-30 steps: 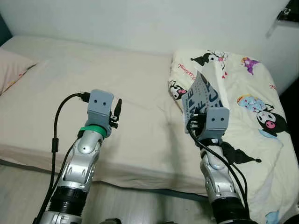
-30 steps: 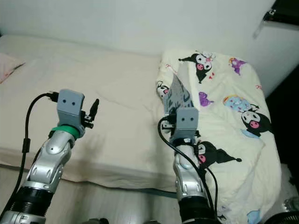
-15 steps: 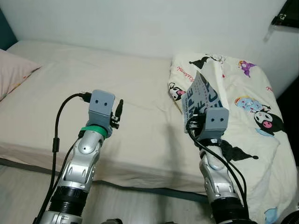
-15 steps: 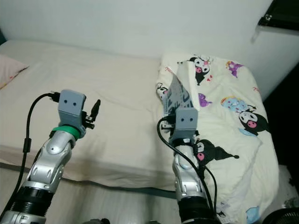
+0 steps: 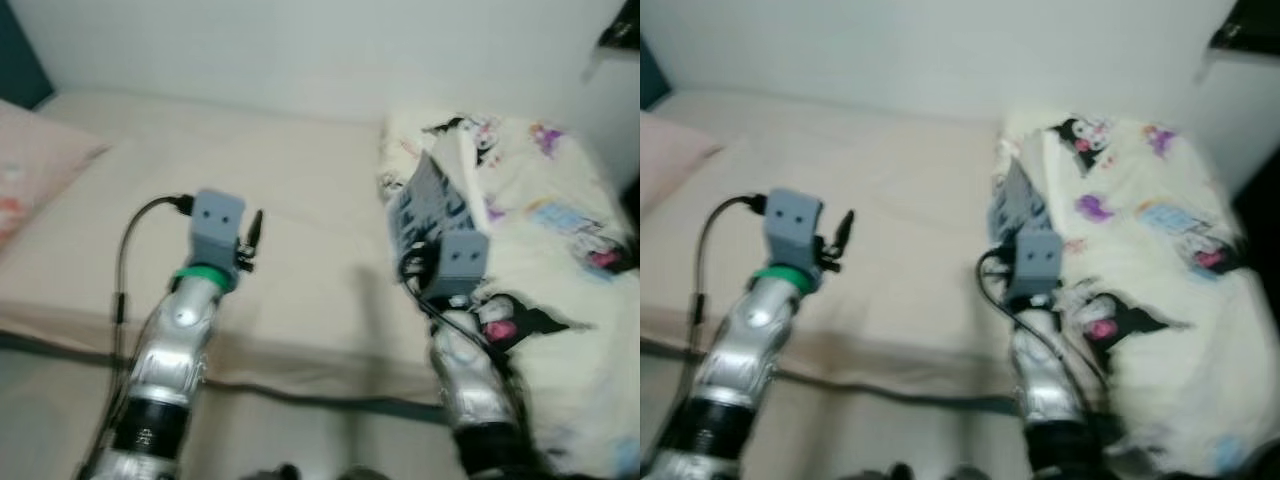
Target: Clean up the room
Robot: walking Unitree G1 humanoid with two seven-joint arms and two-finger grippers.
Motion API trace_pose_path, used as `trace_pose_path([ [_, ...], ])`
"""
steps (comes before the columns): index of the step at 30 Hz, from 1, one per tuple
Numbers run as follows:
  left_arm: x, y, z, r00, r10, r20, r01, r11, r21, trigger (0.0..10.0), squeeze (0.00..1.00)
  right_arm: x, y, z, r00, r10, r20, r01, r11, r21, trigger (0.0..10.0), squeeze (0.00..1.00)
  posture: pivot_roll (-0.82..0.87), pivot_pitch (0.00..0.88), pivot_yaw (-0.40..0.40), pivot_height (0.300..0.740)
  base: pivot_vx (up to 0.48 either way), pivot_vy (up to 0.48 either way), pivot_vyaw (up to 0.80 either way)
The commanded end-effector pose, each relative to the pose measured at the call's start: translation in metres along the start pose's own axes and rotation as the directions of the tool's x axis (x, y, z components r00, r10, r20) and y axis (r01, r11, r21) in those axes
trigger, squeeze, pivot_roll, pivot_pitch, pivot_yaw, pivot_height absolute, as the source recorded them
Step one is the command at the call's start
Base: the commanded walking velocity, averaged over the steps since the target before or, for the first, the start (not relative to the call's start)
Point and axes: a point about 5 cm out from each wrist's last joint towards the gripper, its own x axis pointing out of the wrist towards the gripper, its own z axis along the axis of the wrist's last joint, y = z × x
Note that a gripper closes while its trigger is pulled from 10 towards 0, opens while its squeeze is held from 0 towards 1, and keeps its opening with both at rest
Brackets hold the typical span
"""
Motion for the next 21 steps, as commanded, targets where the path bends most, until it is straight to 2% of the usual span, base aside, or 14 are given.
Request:
trace_pose_path([
  [1,-0.0017,0.0008,-0.0059,1.000,0.000,-0.024,0.000,1.000,0.001,10.0,0.00,0.0014,-0.0003,0.0057,0.999,-0.009,0.034,0.009,1.000,0.008,10.0,0.00,-0.01,0.017,0.046,0.740,0.000,0.375,0.00],
  [21,-0.0016,0.0015,-0.0060,1.000,-0.003,-0.025,0.003,1.000,0.003,10.0,0.00,0.0004,0.0008,0.0041,0.999,-0.011,0.032,0.010,1.000,0.013,10.0,0.00,-0.01,0.023,0.051,0.740,0.000,0.381,0.00],
])
